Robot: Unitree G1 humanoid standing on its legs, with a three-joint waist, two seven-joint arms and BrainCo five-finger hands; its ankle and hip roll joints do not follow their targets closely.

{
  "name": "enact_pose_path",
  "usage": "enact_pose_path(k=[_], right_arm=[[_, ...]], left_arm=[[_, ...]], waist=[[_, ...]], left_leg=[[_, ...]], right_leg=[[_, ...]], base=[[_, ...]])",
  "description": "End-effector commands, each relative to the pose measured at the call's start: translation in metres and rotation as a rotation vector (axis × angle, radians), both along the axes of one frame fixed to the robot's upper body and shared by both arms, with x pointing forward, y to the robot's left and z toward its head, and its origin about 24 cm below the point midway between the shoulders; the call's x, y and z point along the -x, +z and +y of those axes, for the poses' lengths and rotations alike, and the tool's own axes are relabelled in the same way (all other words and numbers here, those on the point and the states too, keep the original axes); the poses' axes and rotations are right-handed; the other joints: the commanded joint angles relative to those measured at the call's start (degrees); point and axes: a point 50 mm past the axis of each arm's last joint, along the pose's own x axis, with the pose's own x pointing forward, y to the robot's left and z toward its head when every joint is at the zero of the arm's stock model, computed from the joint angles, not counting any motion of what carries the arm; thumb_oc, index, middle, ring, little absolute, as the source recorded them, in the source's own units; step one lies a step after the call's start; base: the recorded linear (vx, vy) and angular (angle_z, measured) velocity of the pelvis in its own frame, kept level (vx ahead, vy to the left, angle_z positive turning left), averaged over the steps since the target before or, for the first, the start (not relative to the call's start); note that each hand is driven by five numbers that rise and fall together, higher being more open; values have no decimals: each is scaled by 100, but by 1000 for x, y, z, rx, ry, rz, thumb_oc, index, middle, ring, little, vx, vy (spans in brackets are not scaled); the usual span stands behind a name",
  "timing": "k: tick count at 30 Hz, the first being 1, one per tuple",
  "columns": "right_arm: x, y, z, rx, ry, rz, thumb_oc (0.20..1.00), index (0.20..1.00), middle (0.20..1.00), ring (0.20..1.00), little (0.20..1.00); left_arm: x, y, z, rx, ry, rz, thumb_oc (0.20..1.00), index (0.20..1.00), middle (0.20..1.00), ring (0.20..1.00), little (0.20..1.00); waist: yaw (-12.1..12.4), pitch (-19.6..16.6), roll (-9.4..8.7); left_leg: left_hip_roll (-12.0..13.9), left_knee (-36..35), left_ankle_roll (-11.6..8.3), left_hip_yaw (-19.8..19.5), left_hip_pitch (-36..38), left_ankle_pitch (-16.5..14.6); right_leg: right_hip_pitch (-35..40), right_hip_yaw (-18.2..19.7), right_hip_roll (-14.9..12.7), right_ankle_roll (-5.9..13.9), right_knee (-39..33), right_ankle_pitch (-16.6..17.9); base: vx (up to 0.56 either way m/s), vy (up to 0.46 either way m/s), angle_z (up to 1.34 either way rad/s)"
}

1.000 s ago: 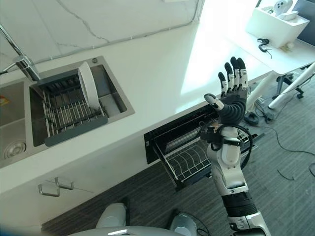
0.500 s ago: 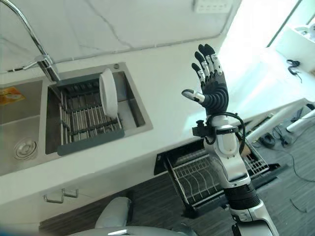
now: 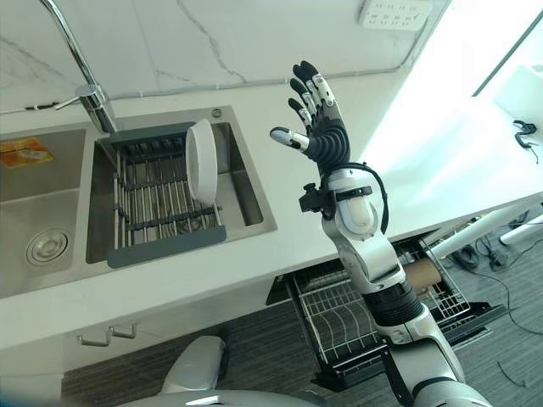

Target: Place the dishes in the dishwasher.

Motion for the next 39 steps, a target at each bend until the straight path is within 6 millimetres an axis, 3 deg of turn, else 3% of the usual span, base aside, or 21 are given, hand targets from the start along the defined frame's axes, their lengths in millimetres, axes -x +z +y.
enact_pose_path(k=[1, 7, 14, 23, 31, 36, 38, 39], right_arm=[[-5, 6, 4, -30, -6, -15, 1000, 1000, 1000, 1000, 1000], [-14, -4, 17, -69, 14, 56, 1000, 1000, 1000, 1000, 1000], [-26, -6, 30, -88, 12, 94, 1000, 1000, 1000, 1000, 1000], [-32, -3, 44, -96, 22, 99, 1000, 1000, 1000, 1000, 1000], [-36, -11, 49, -89, 35, 128, 1000, 1000, 1000, 1000, 1000], [-37, -11, 61, -99, 68, 156, 1000, 1000, 1000, 1000, 1000], [-37, -11, 62, -106, 60, 164, 1000, 1000, 1000, 1000, 1000], [-38, -12, 61, -111, 47, 165, 1000, 1000, 1000, 1000, 1000]], left_arm=[[18, 0, 4, -17, -99, 74, 1000, 1000, 1000, 1000, 1000], [2, 0, 2, -36, -193, 5, 1000, 1000, 1000, 1000, 1000], [-4, 1, 8, -71, -179, 27, 1000, 1000, 1000, 1000, 1000], [-5, 2, 14, -68, -191, 40, 1000, 1000, 1000, 1000, 1000], [-2, 1, 7, -45, -258, 47, 1000, 1000, 1000, 1000, 1000], [2, 1, 4, 17, -201, 40, 1000, 1000, 1000, 1000, 1000], [2, 0, 4, 20, -197, 34, 1000, 1000, 1000, 1000, 1000], [0, 1, 4, 22, -202, 30, 1000, 1000, 1000, 1000, 1000]], waist=[[33, -119, 171], [80, -71, 146], [165, 63, 222], [265, 119, 322], [332, 100, 488], [334, 166, 598], [355, 180, 591], [362, 192, 619]], left_leg=[[294, -326, -215, -112, 380, -68], [260, -326, -211, -190, 344, -67], [155, -326, -190, -368, 150, 1], [28, -326, -219, -570, -114, 149], [-103, -326, -187, -685, -174, 194], [-172, -326, -159, -700, -247, 225], [-170, -326, -188, -692, -184, 98], [-207, -326, -140, -701, -276, 230]], right_leg=[[-549, 26, 139, -78, 190, 402], [-580, -3, 130, -73, 190, 433], [-729, -70, 69, -71, 190, 494], [-821, -251, -29, -31, 190, 543], [-810, -333, -192, 42, 190, 583], [-877, -327, -289, 88, 190, 627], [-822, -270, -292, 160, 190, 522], [-883, -344, -333, 120, 190, 643]], base=[[24, 8, 11], [20, 0, 4], [1, 28, 14], [-20, 16, 13], [13, 40, 7], [-2, 40, 3], [30, 0, 0], [0, 0, 0]])
